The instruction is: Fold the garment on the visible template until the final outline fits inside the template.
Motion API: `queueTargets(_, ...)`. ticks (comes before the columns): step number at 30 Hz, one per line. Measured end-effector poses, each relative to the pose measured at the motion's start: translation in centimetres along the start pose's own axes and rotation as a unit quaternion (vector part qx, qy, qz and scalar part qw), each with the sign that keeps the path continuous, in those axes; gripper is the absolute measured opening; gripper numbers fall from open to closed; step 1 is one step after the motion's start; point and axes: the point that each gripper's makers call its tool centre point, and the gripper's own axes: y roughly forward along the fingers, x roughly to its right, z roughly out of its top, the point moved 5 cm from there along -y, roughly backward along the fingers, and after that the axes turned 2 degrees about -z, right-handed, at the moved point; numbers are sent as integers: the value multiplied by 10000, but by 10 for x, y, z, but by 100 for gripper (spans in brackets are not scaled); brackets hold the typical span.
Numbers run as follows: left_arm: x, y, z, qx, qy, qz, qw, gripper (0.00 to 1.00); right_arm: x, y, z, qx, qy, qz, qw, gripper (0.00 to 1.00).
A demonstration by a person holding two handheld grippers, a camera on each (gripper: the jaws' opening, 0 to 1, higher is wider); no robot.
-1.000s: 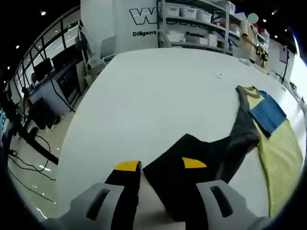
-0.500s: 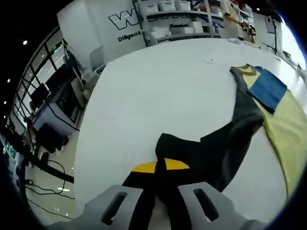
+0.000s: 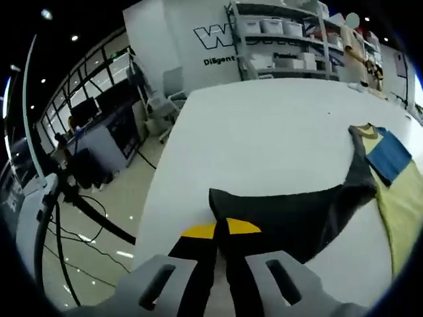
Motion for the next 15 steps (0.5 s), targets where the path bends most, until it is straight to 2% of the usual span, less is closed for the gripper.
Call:
queueTargets(3,-5,-2,-5,-71,-45,59,9999,9,-1,0,0,-10,2,13,10000,76)
queueTargets(4,-7,-9,-20,-138,-189,213,9995,9,-2,1,-1,-50,6,31,10000,76)
queueTargets(8,-4,-16,-38,-254,-408,388,9981,9,-5,2,1,-53,-36,62,10000,76)
queueTargets(10,-4,-18,-44,-279,-635,478,9964,8,-6,2,1,-53,-50,82,9999,76)
queueTargets(11,-2,-20,-48,-322,-880,504,9943,8,-7,1,1,-55,-68,95,9999,76)
queueTargets(12,-1,-21,-51,-336,-925,512,9938,8,-7,1,1,-53,-79,99,9999,76)
queueTargets(15,2,-22,-59,-479,-713,548,9948,8,-9,1,1,-57,-86,116,9999,76)
